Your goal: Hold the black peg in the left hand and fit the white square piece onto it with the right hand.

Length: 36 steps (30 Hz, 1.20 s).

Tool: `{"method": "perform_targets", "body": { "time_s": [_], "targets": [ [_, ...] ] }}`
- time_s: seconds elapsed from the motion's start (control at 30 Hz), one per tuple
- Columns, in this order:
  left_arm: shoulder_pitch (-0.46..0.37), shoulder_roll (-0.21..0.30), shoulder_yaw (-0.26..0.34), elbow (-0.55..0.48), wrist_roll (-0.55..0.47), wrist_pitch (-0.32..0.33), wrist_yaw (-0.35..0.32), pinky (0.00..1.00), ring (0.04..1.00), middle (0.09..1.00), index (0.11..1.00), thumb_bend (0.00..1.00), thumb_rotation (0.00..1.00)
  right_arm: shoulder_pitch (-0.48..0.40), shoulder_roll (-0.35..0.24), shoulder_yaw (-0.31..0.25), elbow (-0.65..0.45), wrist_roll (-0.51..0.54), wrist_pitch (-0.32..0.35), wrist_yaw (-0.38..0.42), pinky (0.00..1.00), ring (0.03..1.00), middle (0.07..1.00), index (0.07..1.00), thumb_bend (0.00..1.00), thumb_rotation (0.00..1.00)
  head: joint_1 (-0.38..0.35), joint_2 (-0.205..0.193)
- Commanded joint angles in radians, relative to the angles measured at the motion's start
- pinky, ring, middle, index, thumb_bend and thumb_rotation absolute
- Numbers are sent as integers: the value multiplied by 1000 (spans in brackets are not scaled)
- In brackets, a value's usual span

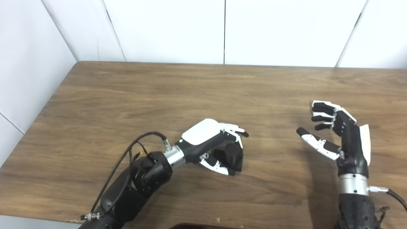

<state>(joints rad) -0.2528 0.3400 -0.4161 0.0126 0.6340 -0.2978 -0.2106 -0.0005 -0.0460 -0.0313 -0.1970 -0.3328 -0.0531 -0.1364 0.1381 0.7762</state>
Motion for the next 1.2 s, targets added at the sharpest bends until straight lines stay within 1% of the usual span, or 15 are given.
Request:
{"method": "perform_targets", "body": {
  "time_s": [0.0,0.07,0.17,0.3,0.53,0.57,0.63,0.67,0.73,0.8,0.93,1.17],
  "targets": [
    [13,26,8,7,105,67,1,865,864,839,493,520,76,-21,4,3,-36,4,-20,-8,481,595,678,675,554,57,2,2],
    [18,23,14,4,122,75,16,864,865,843,493,520,75,-21,3,2,-35,6,-22,-8,478,594,676,674,555,61,4,2],
    [20,21,20,8,145,77,38,834,854,842,493,522,73,-21,3,2,-38,9,-14,-4,491,605,679,674,559,76,5,3],
    [23,19,25,7,152,88,35,843,853,843,493,522,72,-22,2,4,-38,7,-14,-3,491,606,678,673,562,89,4,7],
    [28,19,27,13,133,82,35,832,845,838,493,521,74,-24,-1,4,-39,14,-16,1,490,607,680,673,567,101,-3,11],
    [29,16,31,16,114,86,30,827,843,837,493,521,74,-24,-1,5,-40,12,-14,1,491,609,681,674,567,107,-3,11],
    [34,3,45,17,48,117,-4,818,852,843,494,521,74,-26,-2,5,-41,8,-15,0,487,605,680,673,563,95,-3,11],
    [38,-10,59,24,-4,146,-28,815,855,846,494,521,74,-26,-3,4,-42,7,-14,-1,486,604,679,672,563,91,-3,11],
    [40,-25,79,40,-71,184,-53,752,856,856,494,521,74,-27,-4,4,-42,7,-14,-1,487,603,679,673,566,99,-3,11],
    [39,-38,99,70,-126,212,-65,740,858,859,494,521,72,-28,-5,2,-43,9,-11,0,486,601,679,673,565,98,-10,15],
    [40,-52,125,124,-191,214,-60,720,843,855,494,522,70,-26,-5,1,-56,9,5,4,484,599,681,675,561,74,-6,17],
    [44,-61,143,187,-271,226,-53,747,850,864,494,521,68,-26,-9,5,-58,5,12,4,487,602,678,670,563,91,-8,22]
  ]
}}
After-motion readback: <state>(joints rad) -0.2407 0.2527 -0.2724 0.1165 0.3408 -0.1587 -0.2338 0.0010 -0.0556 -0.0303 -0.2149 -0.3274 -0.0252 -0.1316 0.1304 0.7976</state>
